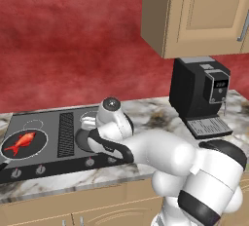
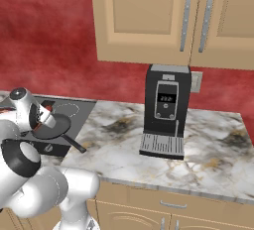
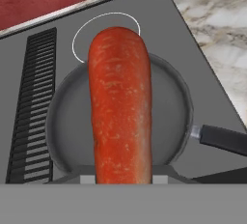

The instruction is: Place both pans onto different burners. Then place the carrot and the fish on different pans.

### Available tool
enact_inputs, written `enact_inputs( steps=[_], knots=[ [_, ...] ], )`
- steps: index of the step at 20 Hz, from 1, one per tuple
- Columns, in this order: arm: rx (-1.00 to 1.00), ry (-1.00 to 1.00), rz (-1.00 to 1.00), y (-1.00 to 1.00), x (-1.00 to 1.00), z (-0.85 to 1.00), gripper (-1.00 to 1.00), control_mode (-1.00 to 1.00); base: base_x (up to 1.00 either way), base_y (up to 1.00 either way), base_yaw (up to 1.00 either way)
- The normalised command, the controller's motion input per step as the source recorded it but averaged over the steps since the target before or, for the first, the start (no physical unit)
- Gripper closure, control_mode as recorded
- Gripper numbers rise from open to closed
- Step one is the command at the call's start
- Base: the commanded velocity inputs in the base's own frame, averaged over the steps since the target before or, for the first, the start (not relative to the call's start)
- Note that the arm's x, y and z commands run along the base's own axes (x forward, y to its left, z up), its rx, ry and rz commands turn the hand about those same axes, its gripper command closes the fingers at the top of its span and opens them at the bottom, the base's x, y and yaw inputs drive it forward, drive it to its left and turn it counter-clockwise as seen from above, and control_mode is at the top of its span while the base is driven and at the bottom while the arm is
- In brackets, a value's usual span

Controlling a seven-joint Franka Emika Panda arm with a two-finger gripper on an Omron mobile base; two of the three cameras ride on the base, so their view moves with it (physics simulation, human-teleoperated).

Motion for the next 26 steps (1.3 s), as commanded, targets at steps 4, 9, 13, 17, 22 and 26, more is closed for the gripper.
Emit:
enact_inputs(
  steps=[4, 9, 13, 17, 22, 26],
  knots=[
    [0.0, 0.0, 0.0, 0.0, 0.12, -0.22, 1.0, -1.0, 0.0, 0.0, 0.0],
    [0.0, 0.0, 0.0, 0.0, 0.11, -0.22, 1.0, -1.0, 0.0, 0.0, 0.0],
    [0.0, 0.0, 0.0, 0.02, 0.17, -0.22, 1.0, -1.0, 0.0, 0.0, 0.0],
    [0.0, 0.01, 0.0, 0.06, 0.19, -0.19, 1.0, -1.0, 0.0, 0.0, 0.0],
    [0.0, 0.01, 0.0, 0.1, 0.2, -0.19, 1.0, -1.0, 0.0, 0.0, 0.0],
    [0.0, 0.0, 0.0, 0.11, 0.18, -0.17, 1.0, -1.0, 0.0, 0.0, 0.0]
  ],
)
